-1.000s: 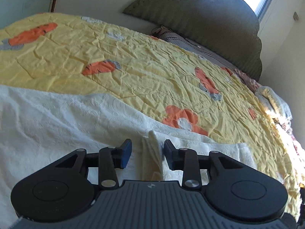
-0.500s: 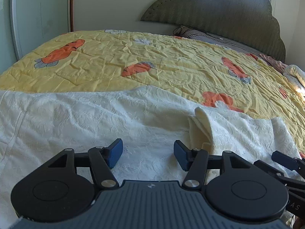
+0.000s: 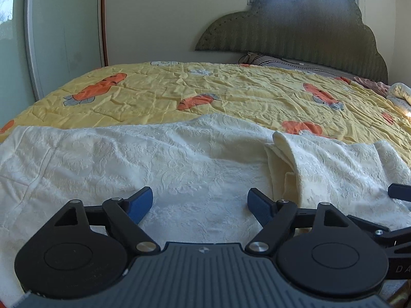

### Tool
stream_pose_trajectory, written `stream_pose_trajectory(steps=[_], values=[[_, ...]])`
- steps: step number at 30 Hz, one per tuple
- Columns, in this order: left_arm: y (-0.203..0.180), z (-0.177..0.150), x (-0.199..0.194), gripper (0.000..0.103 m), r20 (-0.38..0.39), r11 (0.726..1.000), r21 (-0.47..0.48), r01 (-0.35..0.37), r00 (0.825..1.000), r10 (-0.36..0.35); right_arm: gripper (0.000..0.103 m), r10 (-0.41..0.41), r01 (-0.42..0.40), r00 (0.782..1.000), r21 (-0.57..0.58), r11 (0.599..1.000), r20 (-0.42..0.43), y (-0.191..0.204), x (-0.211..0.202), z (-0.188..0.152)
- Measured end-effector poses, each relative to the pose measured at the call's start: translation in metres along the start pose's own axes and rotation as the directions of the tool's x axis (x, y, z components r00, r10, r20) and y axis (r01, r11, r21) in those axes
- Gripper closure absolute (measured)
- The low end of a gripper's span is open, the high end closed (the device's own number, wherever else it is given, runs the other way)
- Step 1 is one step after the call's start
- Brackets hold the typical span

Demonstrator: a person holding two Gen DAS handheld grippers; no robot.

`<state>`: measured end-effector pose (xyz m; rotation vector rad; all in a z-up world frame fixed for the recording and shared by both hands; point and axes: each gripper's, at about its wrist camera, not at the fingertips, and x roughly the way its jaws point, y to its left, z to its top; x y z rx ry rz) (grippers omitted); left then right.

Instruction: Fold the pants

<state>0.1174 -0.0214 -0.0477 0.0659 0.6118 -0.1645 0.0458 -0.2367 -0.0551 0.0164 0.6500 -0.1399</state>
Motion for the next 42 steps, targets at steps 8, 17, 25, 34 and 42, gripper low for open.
stream_pose_trajectory(steps=[8, 17, 25, 34, 42], values=[[-0.0001, 0.0012, 0.0032, 0.004, -0.014, 0.999, 0.006, 0.032, 0.999, -0.032, 0.000, 0.028, -0.027, 1.000, 0.033, 0.999, -0.007, -0.0061, 0.0011, -0.0001], [0.0008, 0.0001, 0.0032, 0.004, -0.013, 0.999, -0.002, 0.038, 0.999, -0.038, 0.000, 0.033, -0.033, 0.999, 0.041, 0.999, -0.007, -0.0069, 0.0015, 0.0005], [0.0001, -0.0004, 0.0032, 0.003, -0.015, 0.999, 0.005, 0.034, 0.999, -0.034, 0.000, 0.024, -0.024, 1.000, 0.038, 0.999, -0.006, -0.0052, 0.0015, 0.0005], [-0.0001, 0.0002, 0.0037, 0.003, -0.014, 0.999, 0.002, 0.036, 0.999, -0.036, 0.000, 0.029, -0.029, 1.000, 0.044, 0.999, -0.005, -0.0064, 0.0007, 0.0004], [-0.0003, 0.0001, 0.0035, 0.003, -0.014, 0.999, 0.003, 0.036, 0.999, -0.036, 0.000, 0.023, -0.023, 1.000, 0.038, 0.999, -0.011, -0.0045, 0.0015, 0.0008]])
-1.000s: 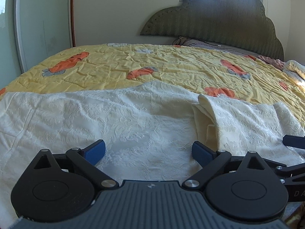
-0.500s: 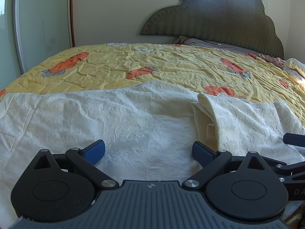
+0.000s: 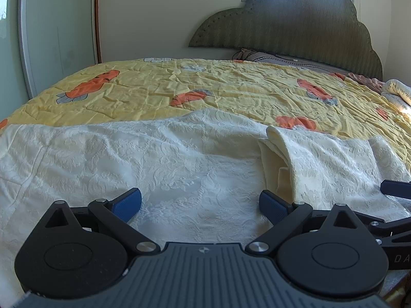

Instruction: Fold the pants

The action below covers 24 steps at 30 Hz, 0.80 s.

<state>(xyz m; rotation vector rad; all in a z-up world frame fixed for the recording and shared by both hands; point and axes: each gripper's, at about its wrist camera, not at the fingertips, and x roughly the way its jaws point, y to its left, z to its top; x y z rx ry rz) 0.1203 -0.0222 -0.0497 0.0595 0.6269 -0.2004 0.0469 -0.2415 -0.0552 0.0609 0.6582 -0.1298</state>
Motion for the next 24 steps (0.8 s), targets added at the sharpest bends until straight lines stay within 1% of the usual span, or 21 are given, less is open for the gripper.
stream_pose_trajectory(steps=[9, 15, 24], values=[[0.0005, -0.0011, -0.0023, 0.002, 0.001, 1.000, 0.003, 0.015, 1.000, -0.015, 0.000, -0.006, 0.006, 1.000, -0.005, 1.000, 0.000, 0.0001, 0.0002, 0.0004], [-0.0046, -0.0022, -0.0031, 0.001, 0.000, 0.999, 0.035, -0.009, 1.000, 0.009, 0.000, -0.005, 0.005, 1.000, -0.003, 1.000, 0.000, 0.0007, 0.0000, 0.0001], [-0.0043, -0.0021, -0.0017, 0.001, -0.005, 0.999, 0.037, -0.013, 1.000, 0.013, 0.000, -0.006, 0.006, 1.000, -0.003, 1.000, 0.001, 0.0013, 0.0001, -0.0001]])
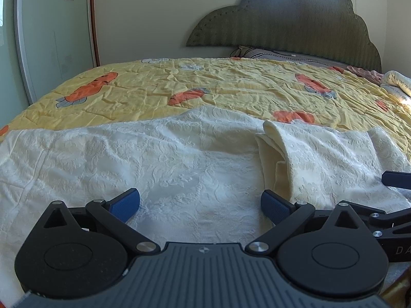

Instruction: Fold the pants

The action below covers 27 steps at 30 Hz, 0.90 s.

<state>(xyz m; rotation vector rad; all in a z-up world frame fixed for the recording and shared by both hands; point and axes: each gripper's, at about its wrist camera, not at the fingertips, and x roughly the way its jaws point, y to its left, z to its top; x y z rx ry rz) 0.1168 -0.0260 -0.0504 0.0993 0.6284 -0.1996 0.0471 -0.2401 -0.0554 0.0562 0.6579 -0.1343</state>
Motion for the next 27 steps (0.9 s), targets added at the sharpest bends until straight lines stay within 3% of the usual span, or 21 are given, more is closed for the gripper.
stream_pose_trajectory(steps=[27], values=[[0.0000, 0.0004, -0.0004, 0.001, 0.000, 1.000, 0.003, -0.005, 1.000, 0.005, 0.000, -0.006, 0.006, 1.000, -0.008, 1.000, 0.000, 0.0009, -0.0006, -0.0003]])
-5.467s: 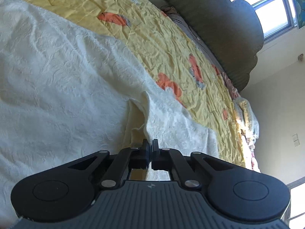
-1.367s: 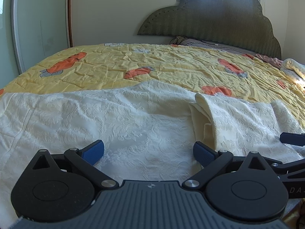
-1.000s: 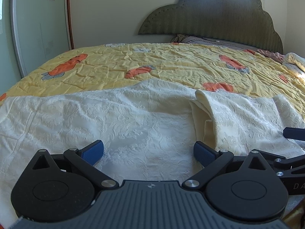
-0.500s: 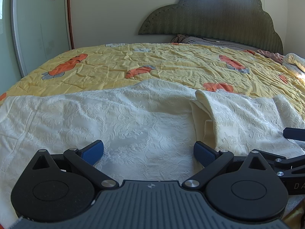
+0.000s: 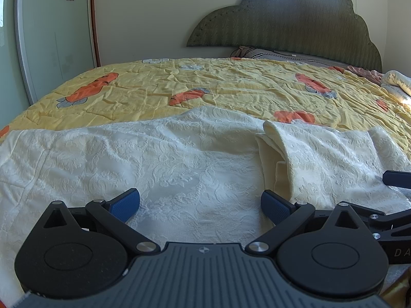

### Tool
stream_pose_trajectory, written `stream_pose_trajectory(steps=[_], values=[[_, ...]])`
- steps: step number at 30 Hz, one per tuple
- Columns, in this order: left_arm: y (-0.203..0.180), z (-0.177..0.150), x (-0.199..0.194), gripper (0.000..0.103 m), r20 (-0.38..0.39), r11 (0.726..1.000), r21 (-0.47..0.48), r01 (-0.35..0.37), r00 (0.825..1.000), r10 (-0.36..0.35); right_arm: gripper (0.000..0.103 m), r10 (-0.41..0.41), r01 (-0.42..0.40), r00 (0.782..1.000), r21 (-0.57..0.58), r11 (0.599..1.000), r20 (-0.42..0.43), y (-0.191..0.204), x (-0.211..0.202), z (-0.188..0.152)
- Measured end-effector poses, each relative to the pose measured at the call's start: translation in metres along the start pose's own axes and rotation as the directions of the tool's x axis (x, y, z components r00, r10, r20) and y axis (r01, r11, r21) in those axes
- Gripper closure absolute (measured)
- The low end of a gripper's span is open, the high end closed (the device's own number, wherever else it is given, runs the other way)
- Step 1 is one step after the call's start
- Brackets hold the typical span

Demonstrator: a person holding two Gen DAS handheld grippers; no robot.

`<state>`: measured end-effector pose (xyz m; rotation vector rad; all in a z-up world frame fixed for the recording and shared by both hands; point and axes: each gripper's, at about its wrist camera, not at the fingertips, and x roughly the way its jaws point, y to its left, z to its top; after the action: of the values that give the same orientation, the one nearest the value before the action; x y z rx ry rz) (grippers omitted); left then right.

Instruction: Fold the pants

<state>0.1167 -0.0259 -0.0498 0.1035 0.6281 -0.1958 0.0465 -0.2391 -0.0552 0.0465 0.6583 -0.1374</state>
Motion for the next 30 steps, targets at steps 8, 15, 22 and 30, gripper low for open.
stream_pose_trajectory(steps=[8, 15, 22, 30], values=[[0.000, 0.000, 0.000, 0.001, 0.000, 1.000, 0.000, 0.000, 1.000, 0.000, 0.000, 0.000, 0.000, 1.000, 0.000, 1.000, 0.000, 0.000, 0.000, 0.000], [0.006, 0.001, -0.011, 0.007, 0.013, 1.000, -0.008, 0.009, 1.000, -0.009, 0.000, -0.018, 0.018, 1.000, -0.010, 1.000, 0.009, 0.003, -0.002, 0.000], [0.058, -0.005, -0.065, 0.007, 0.020, 0.992, -0.119, 0.049, 0.999, -0.047, 0.000, 0.003, 0.021, 0.992, -0.186, 0.982, 0.127, 0.054, -0.034, 0.009], [0.160, -0.013, -0.111, 0.009, 0.006, 0.944, -0.298, -0.141, 0.989, 0.149, 0.000, 0.254, -0.117, 0.949, -0.536, 0.836, 0.187, 0.174, -0.053, 0.018]])
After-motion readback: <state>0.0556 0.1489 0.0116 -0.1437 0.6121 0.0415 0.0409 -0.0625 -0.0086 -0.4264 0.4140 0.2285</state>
